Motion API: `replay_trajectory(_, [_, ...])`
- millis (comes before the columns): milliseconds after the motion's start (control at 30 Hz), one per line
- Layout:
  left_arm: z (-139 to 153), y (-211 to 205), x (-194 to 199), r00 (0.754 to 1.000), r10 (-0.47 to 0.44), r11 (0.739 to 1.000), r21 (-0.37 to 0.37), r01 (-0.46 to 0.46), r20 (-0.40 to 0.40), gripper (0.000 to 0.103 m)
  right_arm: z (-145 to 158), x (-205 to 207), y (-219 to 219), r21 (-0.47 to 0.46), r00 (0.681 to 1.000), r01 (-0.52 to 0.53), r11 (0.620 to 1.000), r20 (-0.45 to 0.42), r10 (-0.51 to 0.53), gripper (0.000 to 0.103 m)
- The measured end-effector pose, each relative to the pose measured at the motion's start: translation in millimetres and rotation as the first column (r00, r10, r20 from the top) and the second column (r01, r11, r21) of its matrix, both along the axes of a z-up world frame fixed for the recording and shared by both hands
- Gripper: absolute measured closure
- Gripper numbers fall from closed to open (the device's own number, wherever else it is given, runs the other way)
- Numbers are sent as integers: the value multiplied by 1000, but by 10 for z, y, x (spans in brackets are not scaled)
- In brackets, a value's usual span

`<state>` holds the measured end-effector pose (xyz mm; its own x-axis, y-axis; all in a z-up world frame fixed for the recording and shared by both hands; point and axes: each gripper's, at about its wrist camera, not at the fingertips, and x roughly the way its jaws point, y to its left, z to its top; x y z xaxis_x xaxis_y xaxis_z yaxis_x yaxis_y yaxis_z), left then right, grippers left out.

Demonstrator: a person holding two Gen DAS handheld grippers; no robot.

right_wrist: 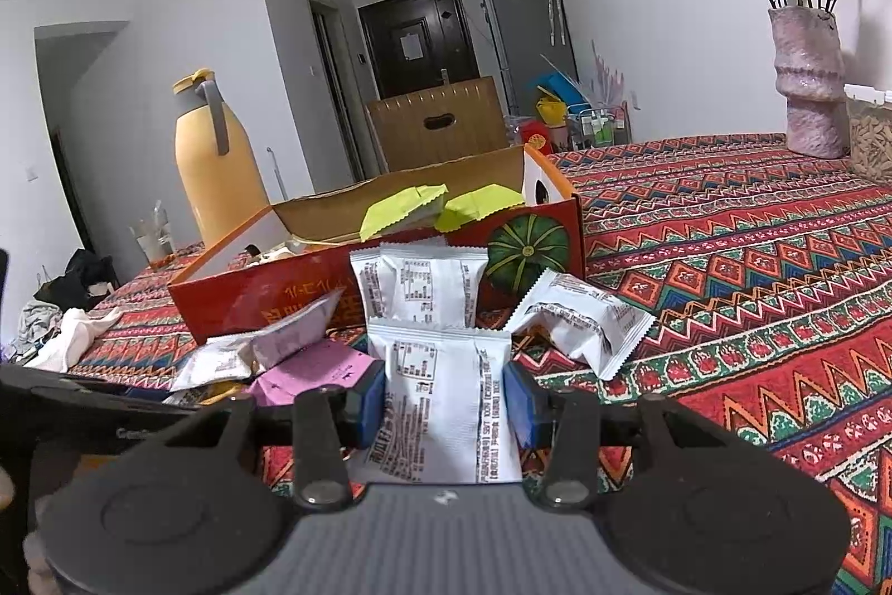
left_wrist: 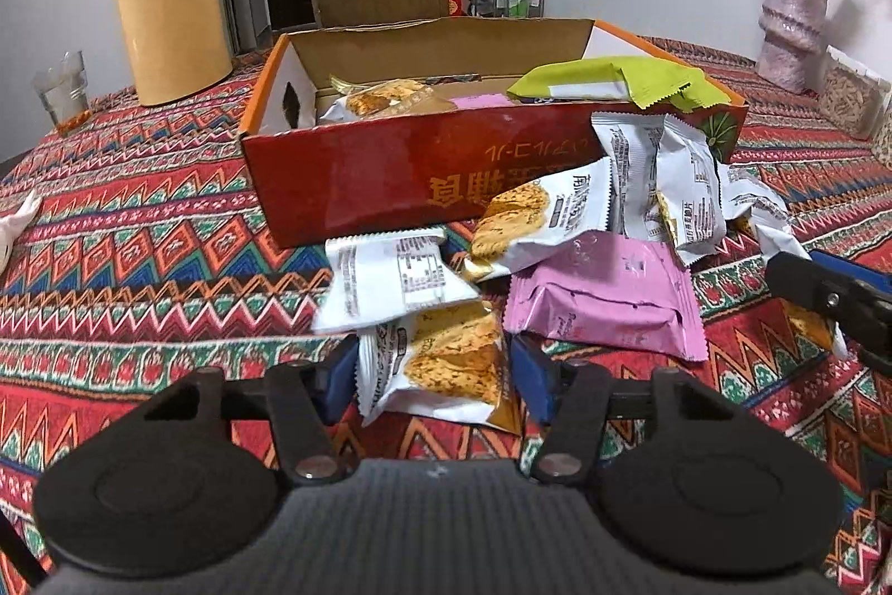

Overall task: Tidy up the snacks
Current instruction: 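Grasp the cracker packet with the left gripper while the right holds the white packet, then carry both packets over the box and lower them inside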

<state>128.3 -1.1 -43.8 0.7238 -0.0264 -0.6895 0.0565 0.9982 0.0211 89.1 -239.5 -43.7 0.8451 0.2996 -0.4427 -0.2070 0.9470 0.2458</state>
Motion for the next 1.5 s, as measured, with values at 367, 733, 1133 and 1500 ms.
replay_trajectory(367, [88, 68, -224, 1000, 5, 999, -49, -4, 28, 55, 1, -1, 1, 0, 1000, 0, 1000, 0, 0, 59])
replay_trajectory(733, [186, 120, -406, 998, 9, 997, -76, -4, 65, 55, -8, 1, -12, -4, 1000, 2, 1000, 3, -2, 59])
replay_trajectory(1133, [458, 111, -523, 987, 18, 994, -105, -1, 160, 55, 97, -86, 68, -49, 999, 7, 999, 52, -4, 59])
replay_trajectory(1500, [773, 7, -407, 968, 16, 994, -107, 11, 251, 55, 491, -83, 24, -83, 988, 41, 996, 154, -28, 59])
